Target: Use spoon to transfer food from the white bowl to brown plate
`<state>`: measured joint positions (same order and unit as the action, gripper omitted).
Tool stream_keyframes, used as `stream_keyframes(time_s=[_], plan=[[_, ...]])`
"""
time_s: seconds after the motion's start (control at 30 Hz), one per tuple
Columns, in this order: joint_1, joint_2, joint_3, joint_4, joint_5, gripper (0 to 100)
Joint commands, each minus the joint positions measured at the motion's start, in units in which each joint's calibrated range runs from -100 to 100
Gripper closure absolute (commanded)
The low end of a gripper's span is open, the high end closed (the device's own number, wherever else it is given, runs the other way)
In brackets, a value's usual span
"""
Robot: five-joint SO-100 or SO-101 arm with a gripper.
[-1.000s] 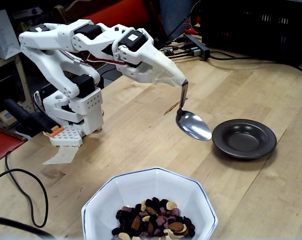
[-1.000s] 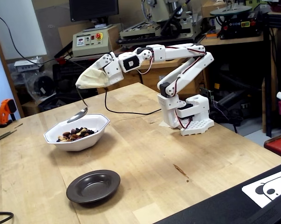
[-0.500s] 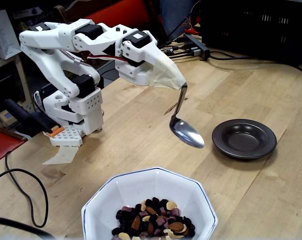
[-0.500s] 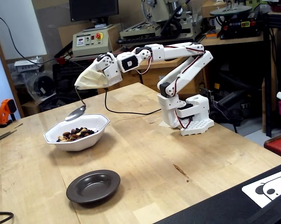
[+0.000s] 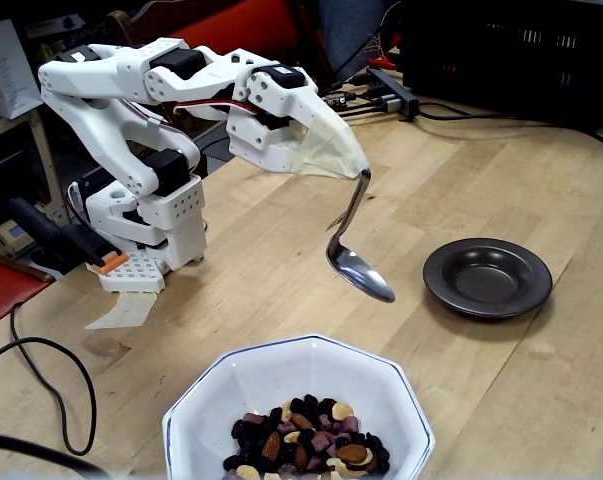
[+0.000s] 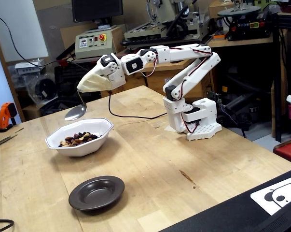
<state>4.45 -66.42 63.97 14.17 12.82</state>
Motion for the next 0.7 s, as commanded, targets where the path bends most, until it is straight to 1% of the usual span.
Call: stream_keyframes(time_s=[0.0, 0.17, 0.53, 0.67], plan=[[0.7, -1.0, -4.2, -0.9, 2.2, 96], [1.7, -0.8, -4.2, -0.9, 3.1, 96], [10.8, -0.1, -4.1, -0.9, 2.8, 96], [13.2, -0.9, -1.0, -0.9, 2.7, 96]])
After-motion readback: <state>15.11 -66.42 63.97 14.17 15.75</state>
